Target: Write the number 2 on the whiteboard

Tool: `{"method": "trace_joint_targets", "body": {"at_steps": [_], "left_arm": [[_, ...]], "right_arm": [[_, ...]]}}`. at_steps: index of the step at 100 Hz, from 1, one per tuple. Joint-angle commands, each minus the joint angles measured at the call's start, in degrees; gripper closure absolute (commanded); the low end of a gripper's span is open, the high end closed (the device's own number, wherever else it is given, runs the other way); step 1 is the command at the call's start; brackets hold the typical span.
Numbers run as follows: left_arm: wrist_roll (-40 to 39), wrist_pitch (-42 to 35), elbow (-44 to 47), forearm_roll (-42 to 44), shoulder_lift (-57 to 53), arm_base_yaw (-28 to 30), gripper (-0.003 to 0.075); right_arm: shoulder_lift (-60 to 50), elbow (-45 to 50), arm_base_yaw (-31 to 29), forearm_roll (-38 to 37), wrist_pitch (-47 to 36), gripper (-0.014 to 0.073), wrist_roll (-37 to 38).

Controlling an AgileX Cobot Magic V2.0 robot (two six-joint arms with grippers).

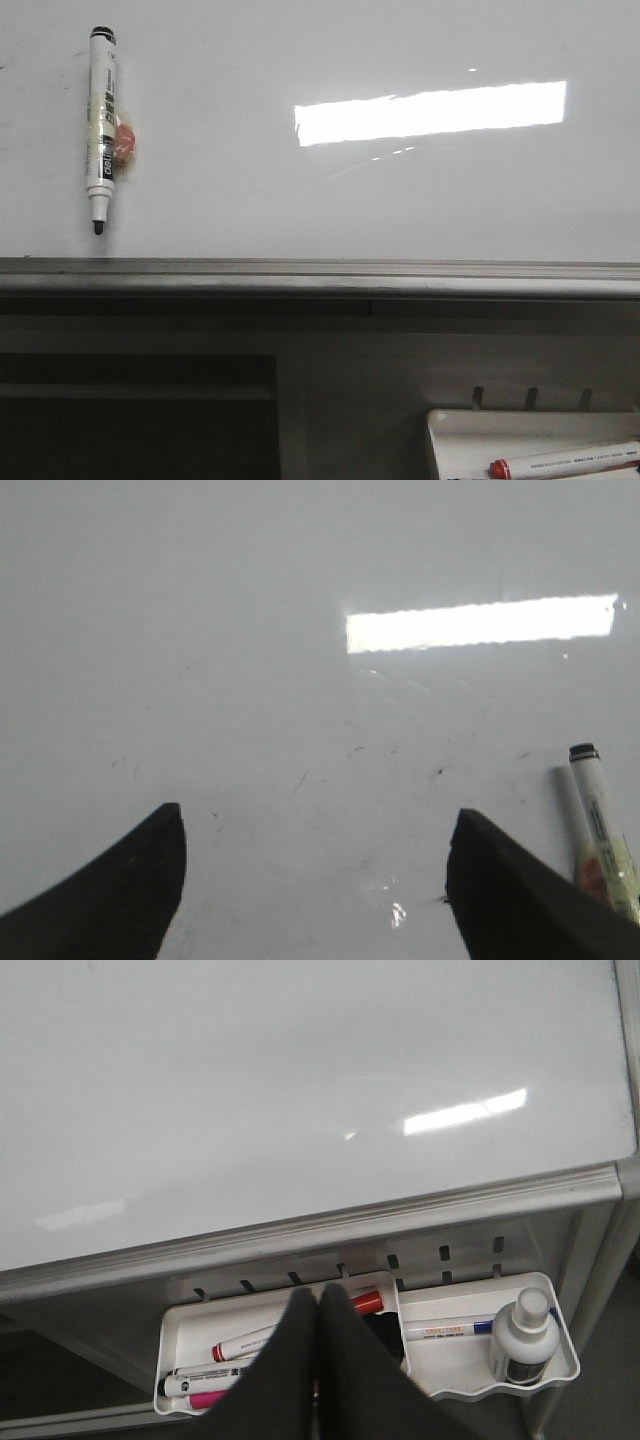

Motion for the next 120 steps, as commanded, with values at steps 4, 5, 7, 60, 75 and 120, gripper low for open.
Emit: {"method": "trace_joint_targets", "body": {"at_steps": [4,5,7,60,75,120], "left_arm": [[0.3,-5.1,-1.4,-4.0,3.8,-2.3,0.0252],[0.3,-4.9,-1.4,-4.4,4.0,-2.4,0.0255],[0.3,-4.6,-1.4,-5.0,4.8,-3.0,0.0261],[0.7,-23.6,-1.4,-5.4,26.8,-33.5,0.0283],[0.7,-29.4,-1.4,-6.3,34.5,-37.6,0.0303],[0.7,-38.3,-3.0,-17.2,52.4,-41.1,0.0303]], "right_arm": [[1.3,-1.3,0.8,-0.6,-4.2,0.0643,-4.1],[1.3,-1.1,0.9,-0.6,-4.2,0.0643,-4.4],[1.3,-1.0,1.1,-0.6,-4.2,0.0643,-5.0],[1.5,-0.9,1.0,0.1,-4.9,0.0643,-5.2],[1.5,-0.9,1.0,0.3,-4.9,0.0643,-5.2],[1.5,-0.9,1.0,0.3,-7.5,0.0643,-5.2]]}}
